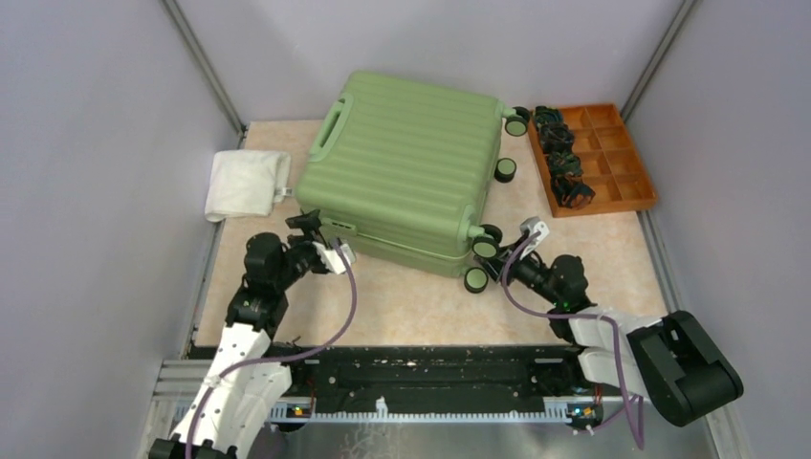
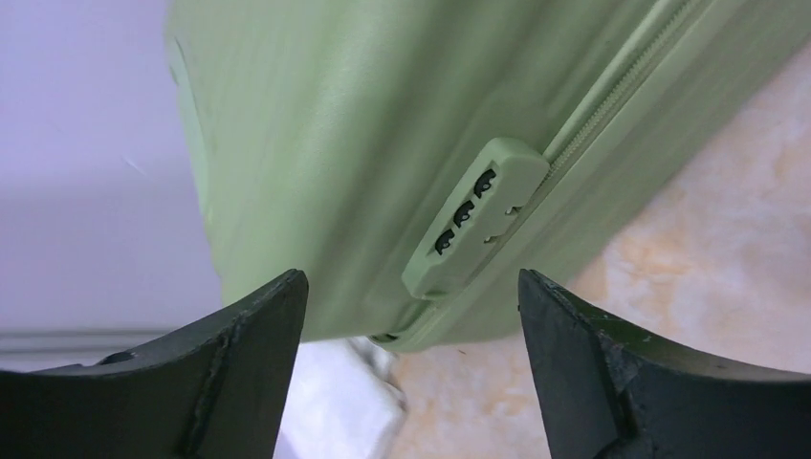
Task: Pack the luggage
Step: Zip the luggage at the center of the board.
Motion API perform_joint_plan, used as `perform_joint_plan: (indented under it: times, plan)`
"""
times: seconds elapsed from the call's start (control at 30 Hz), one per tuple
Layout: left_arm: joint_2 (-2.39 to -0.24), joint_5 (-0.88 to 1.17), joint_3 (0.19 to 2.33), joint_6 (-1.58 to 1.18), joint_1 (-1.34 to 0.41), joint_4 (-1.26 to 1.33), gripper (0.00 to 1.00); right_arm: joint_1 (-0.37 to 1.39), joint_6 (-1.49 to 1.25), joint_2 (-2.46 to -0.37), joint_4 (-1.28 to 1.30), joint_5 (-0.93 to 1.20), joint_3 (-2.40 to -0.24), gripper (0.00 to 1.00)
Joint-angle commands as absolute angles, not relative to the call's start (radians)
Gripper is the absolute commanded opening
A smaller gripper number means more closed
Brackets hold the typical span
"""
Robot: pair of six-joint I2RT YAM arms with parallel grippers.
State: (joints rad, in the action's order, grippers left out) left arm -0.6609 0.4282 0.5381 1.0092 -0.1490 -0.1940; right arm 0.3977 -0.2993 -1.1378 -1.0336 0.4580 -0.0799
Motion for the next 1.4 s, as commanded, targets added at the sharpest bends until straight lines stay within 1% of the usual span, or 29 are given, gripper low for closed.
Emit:
perform_joint_plan:
  times: [0.0, 0.03, 0.07, 0.17, 0.2, 0.43, 0.63, 0.83, 1.0, 1.17, 1.37]
  plan:
    - [-0.584, 0.488, 0.382, 1.291, -0.171, 0.148, 0.89, 0.406, -0.283, -1.142, -1.078, 0.455, -0.076, 0.32]
    - [-0.58, 0.514, 0.357, 1.334, -0.172, 0.159, 0.9, 0.406, -0.274, -1.154, -1.075, 0.461, -0.078, 0.39]
    - [-0.578, 0.532, 0.341, 1.357, -0.173, 0.17, 0.92, 0.406, -0.265, -1.172, -1.077, 0.467, -0.081, 0.44]
    - [-0.584, 0.563, 0.307, 1.388, -0.175, 0.221, 0.94, 0.406, -0.263, -1.244, -1.125, 0.458, -0.083, 0.53]
    - [-0.588, 0.569, 0.301, 1.391, -0.177, 0.232, 0.94, 0.406, -0.266, -1.269, -1.153, 0.456, -0.083, 0.55]
    - [-0.654, 0.555, 0.283, 1.389, -0.187, 0.354, 0.94, 0.398, -0.282, -1.451, -1.369, 0.468, -0.096, 0.57]
    - [-0.724, 0.561, 0.272, 1.486, -0.201, 0.413, 0.93, 0.36, -0.337, -1.616, -1.711, 0.515, -0.044, 0.57]
    - [-0.776, 0.563, 0.28, 1.531, -0.203, 0.456, 0.93, 0.355, -0.291, -1.641, -1.705, 0.56, -0.065, 0.57]
    - [-0.82, 0.535, 0.301, 1.494, -0.207, 0.506, 0.93, 0.354, -0.229, -1.581, -1.586, 0.551, -0.103, 0.58]
    - [-0.846, 0.527, 0.339, 1.458, -0.211, 0.539, 0.9, 0.348, -0.164, -1.513, -1.431, 0.538, -0.153, 0.59]
    - [-0.857, 0.522, 0.392, 1.45, -0.227, 0.555, 0.89, 0.345, -0.131, -1.526, -1.382, 0.554, -0.202, 0.59]
